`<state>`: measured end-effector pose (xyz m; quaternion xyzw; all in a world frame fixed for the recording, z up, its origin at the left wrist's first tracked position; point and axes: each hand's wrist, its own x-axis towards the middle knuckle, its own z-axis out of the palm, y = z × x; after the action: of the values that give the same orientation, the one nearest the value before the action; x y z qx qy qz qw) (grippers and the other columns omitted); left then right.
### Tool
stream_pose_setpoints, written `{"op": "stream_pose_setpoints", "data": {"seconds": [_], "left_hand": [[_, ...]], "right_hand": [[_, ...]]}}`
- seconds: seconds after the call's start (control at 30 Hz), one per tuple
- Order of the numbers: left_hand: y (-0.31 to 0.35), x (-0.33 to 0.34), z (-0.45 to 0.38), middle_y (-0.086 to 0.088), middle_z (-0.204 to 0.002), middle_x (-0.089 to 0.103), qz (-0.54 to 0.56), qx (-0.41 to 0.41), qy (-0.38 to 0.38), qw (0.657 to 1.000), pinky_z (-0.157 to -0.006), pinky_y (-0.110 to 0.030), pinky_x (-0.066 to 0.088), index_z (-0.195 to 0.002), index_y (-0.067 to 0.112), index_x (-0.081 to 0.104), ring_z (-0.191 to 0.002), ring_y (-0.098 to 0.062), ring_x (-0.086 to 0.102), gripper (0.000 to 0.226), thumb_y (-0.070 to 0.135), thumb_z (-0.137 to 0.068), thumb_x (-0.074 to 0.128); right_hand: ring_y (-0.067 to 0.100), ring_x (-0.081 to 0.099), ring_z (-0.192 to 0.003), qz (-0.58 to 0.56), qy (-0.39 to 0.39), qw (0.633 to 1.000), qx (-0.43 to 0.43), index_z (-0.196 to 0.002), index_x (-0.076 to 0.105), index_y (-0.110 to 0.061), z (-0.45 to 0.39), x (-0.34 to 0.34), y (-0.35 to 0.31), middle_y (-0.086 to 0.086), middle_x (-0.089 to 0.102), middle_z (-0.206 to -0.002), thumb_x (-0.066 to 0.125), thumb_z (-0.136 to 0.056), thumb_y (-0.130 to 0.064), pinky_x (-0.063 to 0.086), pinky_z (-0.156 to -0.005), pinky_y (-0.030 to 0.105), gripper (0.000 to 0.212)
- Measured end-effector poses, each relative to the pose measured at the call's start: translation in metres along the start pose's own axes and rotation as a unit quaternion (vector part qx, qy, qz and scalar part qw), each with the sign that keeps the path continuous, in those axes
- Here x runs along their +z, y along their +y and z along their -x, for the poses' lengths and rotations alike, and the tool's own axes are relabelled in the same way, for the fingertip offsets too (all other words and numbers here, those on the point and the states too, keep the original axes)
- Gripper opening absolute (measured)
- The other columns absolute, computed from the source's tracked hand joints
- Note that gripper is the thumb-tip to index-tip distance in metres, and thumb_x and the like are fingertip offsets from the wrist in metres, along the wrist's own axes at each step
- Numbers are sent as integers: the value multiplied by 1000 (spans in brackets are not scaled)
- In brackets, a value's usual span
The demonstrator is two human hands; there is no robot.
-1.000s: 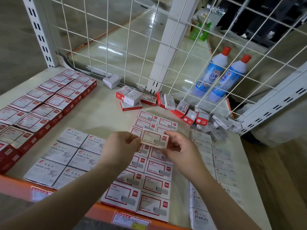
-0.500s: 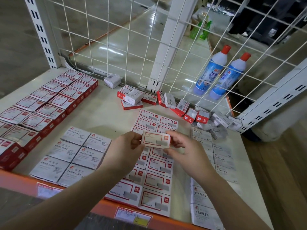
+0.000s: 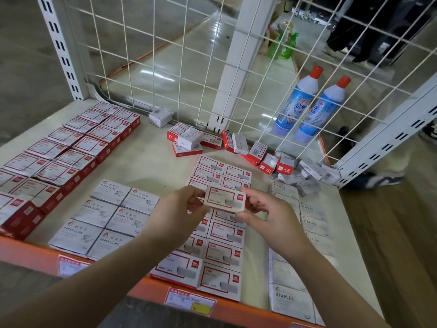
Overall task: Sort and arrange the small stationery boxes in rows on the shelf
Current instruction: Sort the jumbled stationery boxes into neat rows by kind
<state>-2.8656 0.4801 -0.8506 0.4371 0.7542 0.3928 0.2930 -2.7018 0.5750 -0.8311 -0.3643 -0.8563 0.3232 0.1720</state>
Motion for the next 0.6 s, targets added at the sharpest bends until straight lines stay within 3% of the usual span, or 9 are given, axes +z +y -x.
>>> {"op": "stream_pose_setpoints", "data": {"seconds": [0.13, 0.23, 0.3, 0.47, 0.6], "left_hand": [[4, -3, 8, 14, -101, 57, -57, 7, -7, 998, -84, -23, 50, -123, 22, 52, -93, -5, 55, 34, 24, -90, 57], [7, -3, 18, 8, -119, 57, -99, 23, -2, 995, -85, -20, 45, -128, 24, 49, -98, -4, 49, 39, 23, -90, 57], [9, -2, 26, 10, -127, 52, -133, 39, -16, 990, -83, -18, 42, -129, 26, 49, -103, -4, 47, 39, 25, -91, 56], [8, -6, 41, 17, -129, 48, -201, 78, -93, 972, -93, -22, 40, -122, 32, 53, -113, -3, 44, 33, 36, -90, 55], [6, -8, 49, 19, -127, 49, -242, 117, -137, 953, -93, -20, 39, -122, 35, 53, -110, 0, 43, 36, 43, -87, 54]], "right_hand": [[-20, 52, -83, -9, -21, 999, 24, -96, 48, -54, 12, -1, 2, -37, 59, -76, 70, -81, -21, 36, -71, -3, 42], [-13, 56, -82, 2, -52, 997, 55, -111, 59, -37, 25, 2, 11, -26, 63, -84, 69, -81, -28, 40, -70, 2, 33], [-8, 58, -85, 15, -76, 994, 75, -119, 60, -28, 34, 3, 16, -20, 64, -94, 68, -81, -33, 44, -72, 7, 39], [-17, 52, -78, 23, -109, 988, 108, -107, 52, -40, 55, 2, 16, -33, 53, -86, 65, -84, -29, 40, -64, 0, 28], [-8, 51, -85, 42, -124, 983, 127, -119, 54, -36, 60, 7, 17, -30, 50, -91, 64, -84, -36, 41, -67, 5, 36]]}}
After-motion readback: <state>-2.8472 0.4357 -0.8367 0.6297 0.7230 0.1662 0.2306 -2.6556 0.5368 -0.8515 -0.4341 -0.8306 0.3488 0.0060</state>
